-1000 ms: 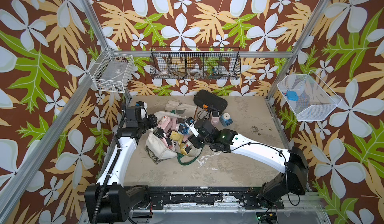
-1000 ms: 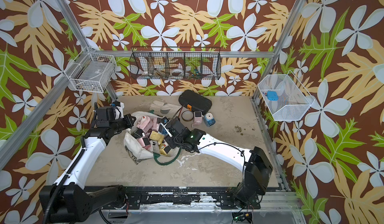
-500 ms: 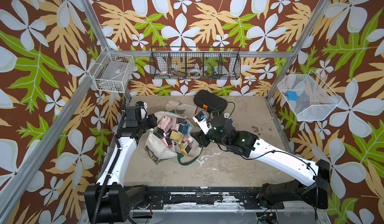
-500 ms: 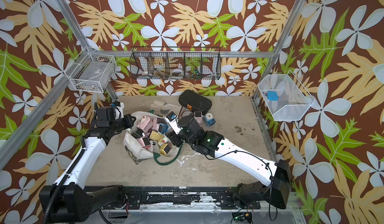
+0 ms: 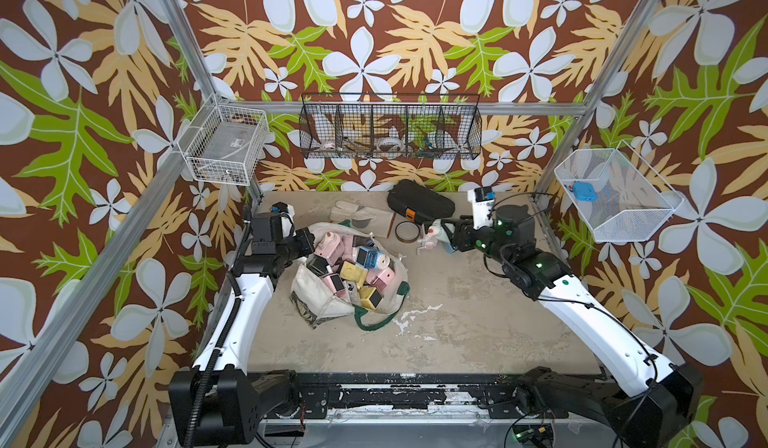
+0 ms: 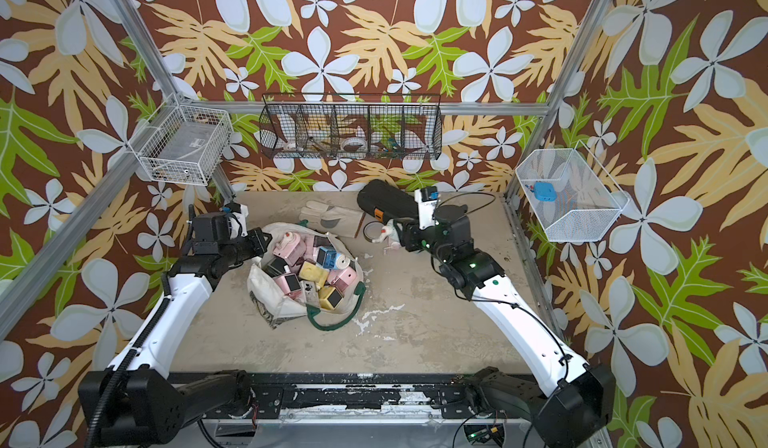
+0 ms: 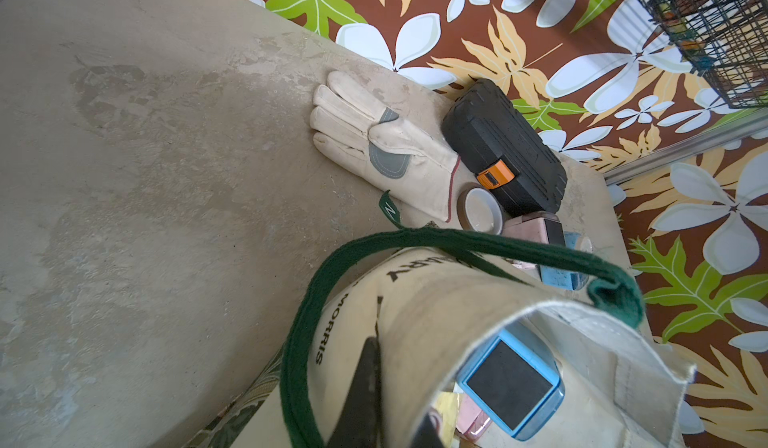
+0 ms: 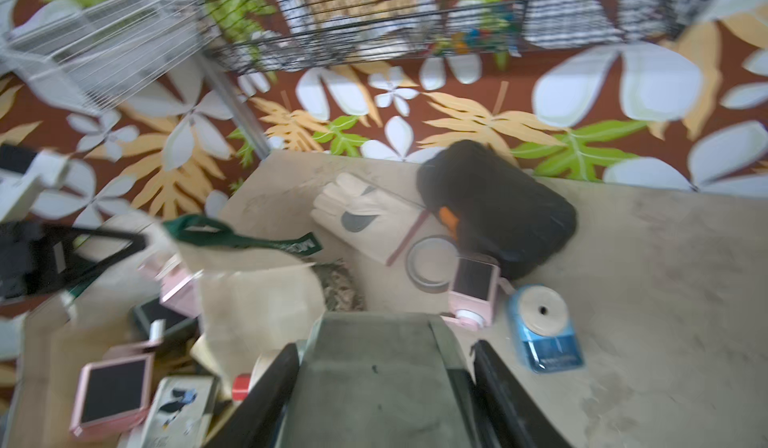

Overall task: Take out the pencil sharpeners from the tote bags
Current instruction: Place the pencil sharpener at the center of the board.

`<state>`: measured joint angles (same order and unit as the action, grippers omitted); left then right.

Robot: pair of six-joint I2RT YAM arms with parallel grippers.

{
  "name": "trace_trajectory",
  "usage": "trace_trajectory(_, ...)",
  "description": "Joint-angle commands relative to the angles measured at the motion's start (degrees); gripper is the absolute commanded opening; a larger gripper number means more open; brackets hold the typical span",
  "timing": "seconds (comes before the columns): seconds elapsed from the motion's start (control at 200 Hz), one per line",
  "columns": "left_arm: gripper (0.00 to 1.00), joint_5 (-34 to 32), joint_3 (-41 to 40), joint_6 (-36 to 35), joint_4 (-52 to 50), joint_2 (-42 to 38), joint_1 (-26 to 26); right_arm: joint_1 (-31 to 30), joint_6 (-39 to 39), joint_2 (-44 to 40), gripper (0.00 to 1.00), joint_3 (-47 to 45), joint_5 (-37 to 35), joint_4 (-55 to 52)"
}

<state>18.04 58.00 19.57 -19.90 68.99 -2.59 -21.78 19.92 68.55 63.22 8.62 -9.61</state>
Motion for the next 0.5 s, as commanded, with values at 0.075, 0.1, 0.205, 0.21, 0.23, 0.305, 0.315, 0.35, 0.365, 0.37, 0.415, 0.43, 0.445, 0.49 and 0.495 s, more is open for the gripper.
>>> trace_trajectory(0.075,0.0,0.0,0.3,0.4,3.1,-0.6,-0.1,11.6,11.9,2.0,0.3,-4.5,9.1,7.9)
trace_trajectory(0.1,0.0,0.0,0.3,0.4,3.1,-0.6,-0.1,12.9,13.0,2.6,0.3,-5.1,10.1,8.9)
trace_trajectory(0.205,0.0,0.0,0.3,0.4,3.1,-0.6,-0.1,17.7,17.2,5.4,0.3,-7.1,12.6,12.1)
trace_trajectory(0.21,0.0,0.0,0.3,0.4,3.1,-0.6,-0.1,17.9,17.3,5.6,0.3,-7.2,12.5,12.2)
trace_trajectory(0.23,0.0,0.0,0.3,0.4,3.0,-0.6,-0.1,18.6,17.9,6.0,0.3,-7.5,12.5,12.7)
trace_trajectory(0.305,0.0,0.0,0.3,0.4,3.1,-0.6,-0.1,21.0,19.4,8.0,0.3,-8.3,12.8,14.9)
trace_trajectory(0.315,0.0,0.0,0.3,0.4,3.1,-0.6,-0.2,21.3,19.6,8.2,0.3,-8.4,12.9,15.1)
trace_trajectory(0.35,0.0,0.0,0.3,0.4,3.1,-0.6,-0.2,22.3,20.4,9.3,0.3,-8.6,13.1,15.7)
trace_trajectory(0.365,0.0,0.0,0.3,0.4,3.1,-0.7,-0.2,22.8,20.9,9.8,0.3,-8.8,13.4,16.1)
trace_trajectory(0.37,0.0,0.1,0.3,0.4,3.1,-0.6,-0.2,23.0,21.1,9.9,0.3,-8.8,13.4,16.3)
trace_trajectory(0.415,0.0,0.1,0.3,0.4,3.1,-0.6,-0.2,24.3,22.7,11.2,0.3,-9.5,13.7,17.6)
trace_trajectory(0.43,0.0,0.0,0.3,0.4,3.1,-0.6,-0.2,24.8,23.4,11.5,0.3,-9.7,13.8,18.2)
trace_trajectory(0.445,0.0,0.1,0.3,0.4,3.1,-0.6,-0.1,25.2,24.0,12.0,0.3,-9.9,13.9,18.8)
trace_trajectory(0.49,0.0,0.1,0.3,0.4,3.0,-0.6,-0.1,26.2,25.6,13.3,0.3,-10.4,14.2,20.5)
trace_trajectory(0.495,0.0,0.1,0.3,0.4,3.1,-0.6,-0.1,26.3,25.8,13.5,0.3,-10.4,14.2,20.6)
